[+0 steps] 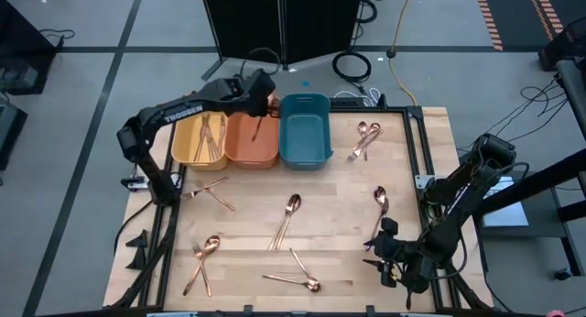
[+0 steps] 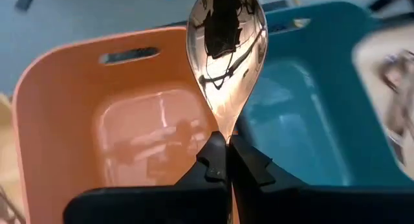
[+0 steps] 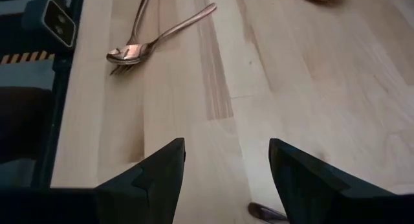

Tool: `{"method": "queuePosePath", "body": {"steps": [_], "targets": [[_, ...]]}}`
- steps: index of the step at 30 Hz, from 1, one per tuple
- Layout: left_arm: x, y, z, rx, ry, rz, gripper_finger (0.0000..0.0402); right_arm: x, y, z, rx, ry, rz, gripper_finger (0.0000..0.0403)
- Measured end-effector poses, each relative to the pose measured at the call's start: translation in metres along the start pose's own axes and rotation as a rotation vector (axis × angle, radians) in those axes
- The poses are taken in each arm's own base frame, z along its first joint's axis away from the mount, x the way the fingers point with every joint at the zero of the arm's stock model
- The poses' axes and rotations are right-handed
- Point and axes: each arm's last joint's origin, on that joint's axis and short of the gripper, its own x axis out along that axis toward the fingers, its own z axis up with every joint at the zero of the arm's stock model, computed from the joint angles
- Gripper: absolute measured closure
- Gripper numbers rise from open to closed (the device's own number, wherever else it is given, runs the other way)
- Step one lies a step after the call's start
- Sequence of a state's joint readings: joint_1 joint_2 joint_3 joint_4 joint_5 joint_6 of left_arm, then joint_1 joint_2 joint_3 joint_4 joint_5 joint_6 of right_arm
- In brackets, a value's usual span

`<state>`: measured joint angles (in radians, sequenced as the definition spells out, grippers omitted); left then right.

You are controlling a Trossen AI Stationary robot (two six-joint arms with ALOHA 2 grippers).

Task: Sort silverware
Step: Put the gold spoon into the orange bin

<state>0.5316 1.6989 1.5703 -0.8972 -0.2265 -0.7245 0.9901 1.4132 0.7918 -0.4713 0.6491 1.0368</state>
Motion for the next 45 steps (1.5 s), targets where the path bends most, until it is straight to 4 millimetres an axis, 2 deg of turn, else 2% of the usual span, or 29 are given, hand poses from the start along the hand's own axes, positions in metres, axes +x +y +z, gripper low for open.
{"method": "queuePosePath", "body": {"steps": [7,13,22,28,39,45], "targets": [[0.034,0.021,-0.019,-0.038,0.080,0.066,0.0402,0.000,-0.001,-0.001,-0.065,0.007,-0.010,0.0188],[0.061,0.035,-0.032,-0.062,0.107,0.037,0.0402,0.002,-0.003,0.001,-0.061,0.007,-0.023,0.0188],[0.087,0.058,-0.045,-0.090,0.111,0.036,0.0402,0.010,-0.009,0.012,-0.005,-0.008,-0.046,0.0188],[0.090,0.060,-0.048,-0.021,0.106,0.028,0.0396,0.014,-0.011,0.018,0.031,-0.009,-0.042,0.0188],[0.090,0.058,-0.045,-0.005,0.103,-0.005,0.0304,0.018,-0.013,0.022,0.058,-0.009,-0.044,0.0188],[0.080,0.048,-0.032,-0.014,0.090,-0.083,0.0282,0.018,-0.013,0.023,0.059,-0.009,-0.042,0.0188]]}}
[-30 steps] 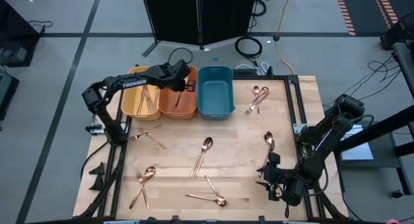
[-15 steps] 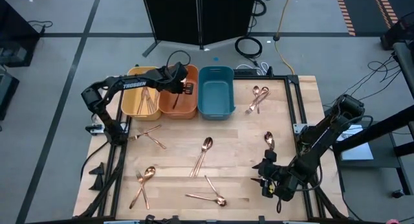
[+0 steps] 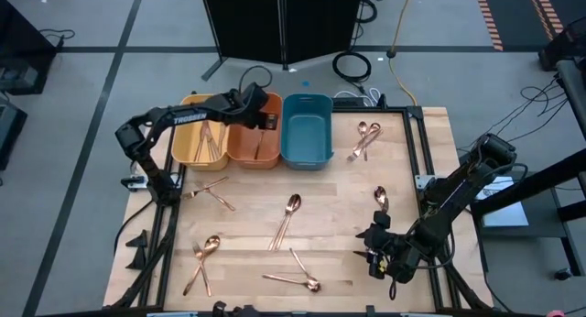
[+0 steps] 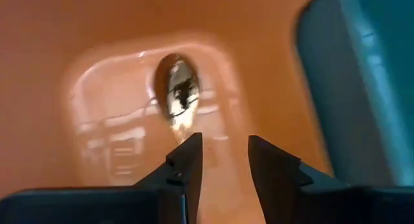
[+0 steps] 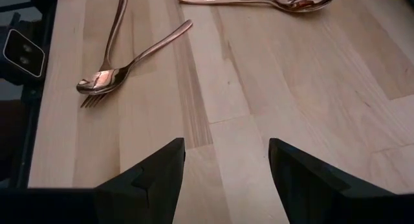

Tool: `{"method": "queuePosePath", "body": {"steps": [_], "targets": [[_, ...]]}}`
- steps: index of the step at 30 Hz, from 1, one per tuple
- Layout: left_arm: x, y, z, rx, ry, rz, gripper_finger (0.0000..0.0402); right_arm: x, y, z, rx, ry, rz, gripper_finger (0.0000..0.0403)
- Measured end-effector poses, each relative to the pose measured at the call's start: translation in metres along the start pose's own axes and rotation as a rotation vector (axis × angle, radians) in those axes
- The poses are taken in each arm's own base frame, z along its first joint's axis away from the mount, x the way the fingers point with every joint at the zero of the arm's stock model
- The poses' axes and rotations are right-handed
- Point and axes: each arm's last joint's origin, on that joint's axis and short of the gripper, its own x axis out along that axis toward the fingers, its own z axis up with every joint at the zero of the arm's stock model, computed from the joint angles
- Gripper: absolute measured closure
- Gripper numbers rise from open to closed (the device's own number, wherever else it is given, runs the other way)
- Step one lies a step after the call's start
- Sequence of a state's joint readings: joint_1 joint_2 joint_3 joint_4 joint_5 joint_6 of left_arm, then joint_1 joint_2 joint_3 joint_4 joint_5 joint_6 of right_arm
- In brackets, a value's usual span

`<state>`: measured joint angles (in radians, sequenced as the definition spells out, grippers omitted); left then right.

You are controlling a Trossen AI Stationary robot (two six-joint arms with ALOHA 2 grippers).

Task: Sort silverware
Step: Put the gold spoon into the orange bin

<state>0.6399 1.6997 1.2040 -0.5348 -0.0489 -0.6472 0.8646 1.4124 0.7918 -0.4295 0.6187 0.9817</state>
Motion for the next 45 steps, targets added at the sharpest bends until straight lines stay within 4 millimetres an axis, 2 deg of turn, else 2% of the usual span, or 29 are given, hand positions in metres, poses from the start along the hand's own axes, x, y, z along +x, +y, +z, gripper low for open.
{"method": "queuePosePath", "body": {"steps": [5,10,13,17,21,26,30,34,40,45], "targets": [[-0.016,-0.017,0.016,0.030,-0.018,-0.118,0.0281,0.000,0.000,0.000,-0.003,0.019,0.013,0.0188],[-0.038,-0.046,0.023,0.129,-0.066,-0.218,0.0281,0.000,0.000,-0.001,-0.029,0.019,0.011,0.0188],[-0.050,-0.066,0.021,0.204,-0.095,-0.269,0.0281,0.000,-0.001,-0.001,-0.036,0.016,-0.001,0.0188],[-0.061,-0.092,0.005,0.315,-0.107,-0.331,0.0281,0.001,-0.003,0.001,-0.037,0.017,-0.016,0.0188],[-0.067,-0.117,-0.023,0.459,-0.090,-0.383,0.0281,0.003,-0.005,0.003,-0.044,0.016,-0.024,0.0188],[-0.080,-0.146,-0.067,0.608,-0.051,-0.455,0.0281,0.004,-0.005,0.003,-0.044,0.017,-0.026,0.0188],[-0.090,-0.160,-0.107,0.702,0.079,-0.507,0.0281,0.004,-0.005,0.003,-0.040,0.018,-0.024,0.0188],[-0.100,-0.161,-0.148,0.769,0.254,-0.465,0.0281,0.004,-0.005,0.003,-0.042,0.018,-0.024,0.0188],[-0.126,-0.149,-0.217,0.931,0.536,-0.334,0.0281,0.004,-0.005,0.003,-0.050,0.019,-0.023,0.0188],[-0.150,-0.144,-0.267,0.948,0.572,-0.243,0.0281,0.004,-0.005,0.005,-0.063,-0.009,-0.033,0.0188]]}}
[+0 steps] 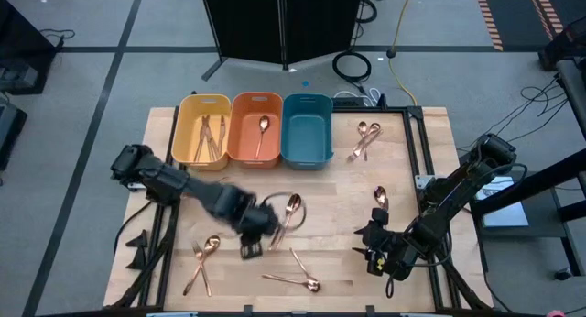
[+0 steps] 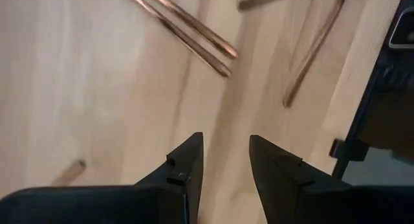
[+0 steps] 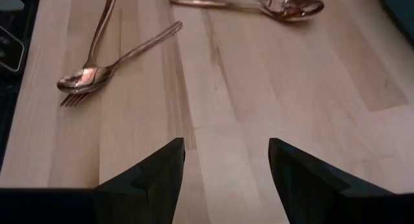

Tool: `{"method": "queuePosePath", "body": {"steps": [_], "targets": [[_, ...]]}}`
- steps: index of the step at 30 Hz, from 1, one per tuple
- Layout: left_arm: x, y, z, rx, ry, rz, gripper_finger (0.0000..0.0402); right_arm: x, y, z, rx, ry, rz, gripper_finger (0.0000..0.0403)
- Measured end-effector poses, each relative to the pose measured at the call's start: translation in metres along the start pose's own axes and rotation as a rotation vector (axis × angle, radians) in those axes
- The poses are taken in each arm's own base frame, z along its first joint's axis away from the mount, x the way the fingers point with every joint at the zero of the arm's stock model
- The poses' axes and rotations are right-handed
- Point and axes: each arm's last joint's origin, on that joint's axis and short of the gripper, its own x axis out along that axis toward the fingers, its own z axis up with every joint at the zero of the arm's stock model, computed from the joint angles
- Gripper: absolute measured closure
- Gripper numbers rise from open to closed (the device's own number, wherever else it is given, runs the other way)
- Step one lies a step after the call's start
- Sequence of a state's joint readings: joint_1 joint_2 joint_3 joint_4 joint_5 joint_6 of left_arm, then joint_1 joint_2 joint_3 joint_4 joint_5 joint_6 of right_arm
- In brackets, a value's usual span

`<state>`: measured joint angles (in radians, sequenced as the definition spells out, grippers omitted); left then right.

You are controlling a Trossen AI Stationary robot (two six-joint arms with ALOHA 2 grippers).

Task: Sort silverware
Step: Put the gold spoon into the orange bin

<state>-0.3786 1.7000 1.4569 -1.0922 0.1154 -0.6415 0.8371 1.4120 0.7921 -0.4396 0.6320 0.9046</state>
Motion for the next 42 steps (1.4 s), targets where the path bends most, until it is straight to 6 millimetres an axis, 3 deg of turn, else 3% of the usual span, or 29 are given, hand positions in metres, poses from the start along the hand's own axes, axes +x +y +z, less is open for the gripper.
{"method": "queuePosePath", "body": {"steps": [3,8,20,28,42], "targets": [[0.007,-0.020,-0.020,-0.058,-0.005,0.042,0.0281,0.000,0.001,0.001,-0.018,-0.025,-0.004,0.0188],[0.027,-0.036,-0.055,-0.239,0.030,0.111,0.0281,0.000,0.002,0.003,-0.064,-0.044,0.003,0.0188],[0.063,-0.049,-0.125,-0.643,0.122,0.240,0.0281,-0.002,0.011,0.008,-0.028,-0.090,0.081,0.0188],[0.073,-0.047,-0.147,-0.665,0.136,0.300,0.0281,0.004,0.017,0.004,-0.001,-0.090,0.093,0.0188],[0.098,-0.028,-0.158,-0.623,0.187,0.324,0.0281,0.008,0.023,0.002,0.013,-0.067,0.143,0.0188]]}}
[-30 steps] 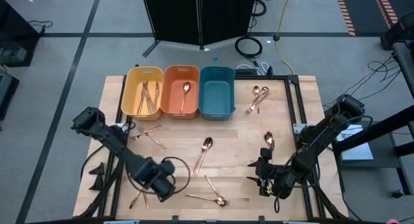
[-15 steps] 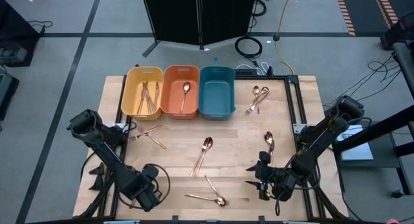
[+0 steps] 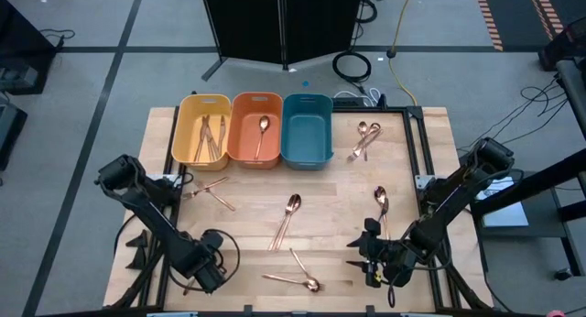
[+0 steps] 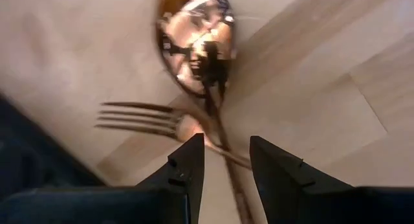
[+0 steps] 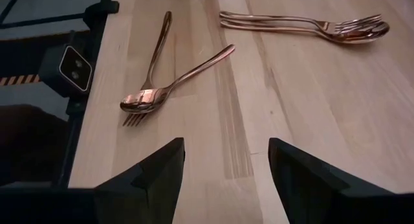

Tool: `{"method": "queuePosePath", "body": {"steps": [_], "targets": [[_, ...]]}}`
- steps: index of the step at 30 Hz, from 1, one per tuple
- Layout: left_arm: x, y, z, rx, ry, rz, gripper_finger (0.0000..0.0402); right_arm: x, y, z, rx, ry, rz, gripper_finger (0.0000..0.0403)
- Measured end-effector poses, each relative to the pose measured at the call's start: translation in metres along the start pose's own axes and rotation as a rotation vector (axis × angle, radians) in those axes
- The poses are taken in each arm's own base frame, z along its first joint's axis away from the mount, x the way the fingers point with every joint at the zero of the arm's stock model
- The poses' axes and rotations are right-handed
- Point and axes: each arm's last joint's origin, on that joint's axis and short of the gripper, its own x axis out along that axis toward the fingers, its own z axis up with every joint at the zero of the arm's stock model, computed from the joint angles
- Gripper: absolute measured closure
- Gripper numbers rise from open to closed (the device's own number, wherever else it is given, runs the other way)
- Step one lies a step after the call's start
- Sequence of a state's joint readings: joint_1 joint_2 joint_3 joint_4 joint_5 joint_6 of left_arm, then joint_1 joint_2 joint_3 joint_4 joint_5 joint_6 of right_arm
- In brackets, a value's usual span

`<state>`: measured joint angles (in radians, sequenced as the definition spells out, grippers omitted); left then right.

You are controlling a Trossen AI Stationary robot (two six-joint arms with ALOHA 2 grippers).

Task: Sort silverware
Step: Put the gold spoon into the orange bin

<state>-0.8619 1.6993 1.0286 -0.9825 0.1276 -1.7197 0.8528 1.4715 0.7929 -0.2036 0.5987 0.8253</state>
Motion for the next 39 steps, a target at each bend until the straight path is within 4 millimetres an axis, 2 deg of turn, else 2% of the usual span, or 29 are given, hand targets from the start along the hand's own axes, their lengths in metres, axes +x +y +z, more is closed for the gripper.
{"method": "queuePosePath", "body": {"steps": [9,14,21,24,30,35,39], "targets": [[0.012,0.005,0.002,0.014,0.003,0.009,0.0281,0.000,0.000,0.000,-0.007,-0.001,0.000,0.0188],[0.024,0.006,0.004,0.039,0.030,-0.047,0.0281,0.000,0.000,0.000,-0.010,-0.002,0.000,0.0188],[0.028,0.010,0.004,0.065,0.045,-0.033,0.0285,0.000,0.000,0.000,-0.009,-0.002,0.000,0.0188],[0.028,0.010,0.005,0.077,0.049,-0.025,0.0308,0.000,0.000,0.000,-0.009,-0.001,0.000,0.0188],[0.028,0.012,0.006,0.082,0.042,-0.011,0.0388,0.000,0.000,0.000,-0.006,-0.002,0.000,0.0188],[0.019,0.018,0.008,0.076,-0.068,-0.035,0.0394,0.000,0.000,0.000,-0.005,-0.002,0.001,0.0188],[0.004,0.022,0.010,0.050,-0.159,-0.114,0.0395,0.000,0.000,0.000,0.001,-0.003,0.001,0.0188]]}}
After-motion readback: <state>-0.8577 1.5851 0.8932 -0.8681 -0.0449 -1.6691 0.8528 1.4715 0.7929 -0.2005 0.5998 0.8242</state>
